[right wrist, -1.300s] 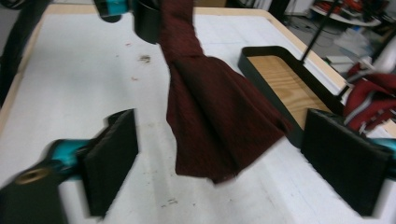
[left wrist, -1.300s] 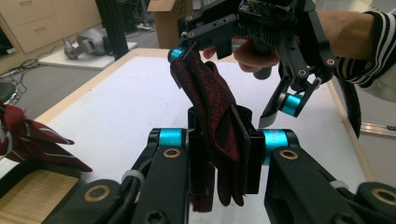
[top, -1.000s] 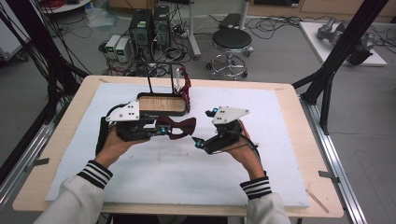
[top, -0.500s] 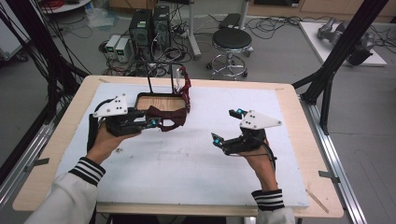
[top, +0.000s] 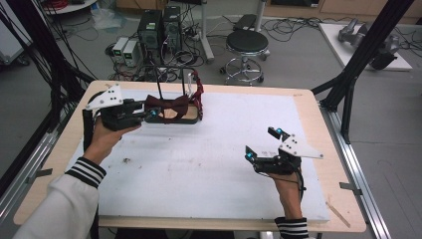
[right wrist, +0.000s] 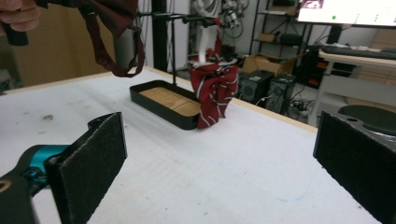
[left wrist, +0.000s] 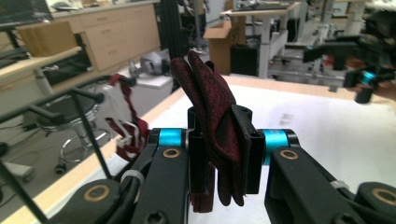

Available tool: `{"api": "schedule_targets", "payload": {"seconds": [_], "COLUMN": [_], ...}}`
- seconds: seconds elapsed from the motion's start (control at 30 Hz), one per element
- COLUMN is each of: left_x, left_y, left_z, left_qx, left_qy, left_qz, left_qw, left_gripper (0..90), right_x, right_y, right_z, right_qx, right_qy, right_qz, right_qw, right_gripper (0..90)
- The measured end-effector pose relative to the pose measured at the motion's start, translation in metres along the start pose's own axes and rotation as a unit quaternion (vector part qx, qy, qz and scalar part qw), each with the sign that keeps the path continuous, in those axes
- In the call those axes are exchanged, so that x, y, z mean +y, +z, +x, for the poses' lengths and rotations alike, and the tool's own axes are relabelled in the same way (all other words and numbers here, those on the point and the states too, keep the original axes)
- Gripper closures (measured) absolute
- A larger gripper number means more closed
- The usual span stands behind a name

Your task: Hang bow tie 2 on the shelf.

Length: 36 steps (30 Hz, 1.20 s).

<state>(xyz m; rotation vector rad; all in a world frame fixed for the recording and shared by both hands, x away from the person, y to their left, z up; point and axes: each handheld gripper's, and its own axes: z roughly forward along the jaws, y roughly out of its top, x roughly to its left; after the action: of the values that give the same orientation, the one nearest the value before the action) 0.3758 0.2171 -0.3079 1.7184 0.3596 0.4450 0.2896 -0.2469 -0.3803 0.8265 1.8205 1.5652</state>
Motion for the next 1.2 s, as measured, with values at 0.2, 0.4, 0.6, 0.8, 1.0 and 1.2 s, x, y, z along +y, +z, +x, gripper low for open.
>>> {"api": "schedule_targets", "payload": {"seconds": [0.2,0.4,0.6,0.8,1.0,1.2], "left_x": [0.001,0.004,0.008,0.010,0.008,0.007], "left_y": [-0.002,-0.002,-0.002,-0.006,-0.009,-0.008], "left_z": [0.012,0.021,0.033,0.044,0.049,0.052], "left_qx": [0.025,0.049,0.073,0.099,0.116,0.135], "left_qy": [-0.009,-0.011,-0.012,-0.015,-0.018,-0.021], "left_qz": [-0.010,-0.012,-0.014,-0.023,-0.025,-0.027], "left_qw": [0.9996,0.9987,0.9972,0.9947,0.9928,0.9902], "left_gripper": [77.7,77.7,77.7,77.8,77.8,77.8], "right_x": [-0.015,-0.027,-0.025,-0.027,-0.040,-0.044], "right_y": [-0.012,-0.021,-0.024,-0.032,-0.040,-0.044], "right_z": [-0.001,-0.001,0.000,-0.001,-0.007,-0.009], "right_qx": [-0.028,-0.049,-0.048,-0.058,-0.072,-0.080], "right_qy": [0.003,0.007,-0.001,-0.005,0.010,0.016], "right_qz": [-0.026,-0.030,-0.042,-0.042,-0.035,-0.039], "right_qw": [0.9993,0.9983,0.9980,0.9974,0.9968,0.9959], "right_gripper": [1.8,1.8,1.8,1.8,1.8,1.8]}}
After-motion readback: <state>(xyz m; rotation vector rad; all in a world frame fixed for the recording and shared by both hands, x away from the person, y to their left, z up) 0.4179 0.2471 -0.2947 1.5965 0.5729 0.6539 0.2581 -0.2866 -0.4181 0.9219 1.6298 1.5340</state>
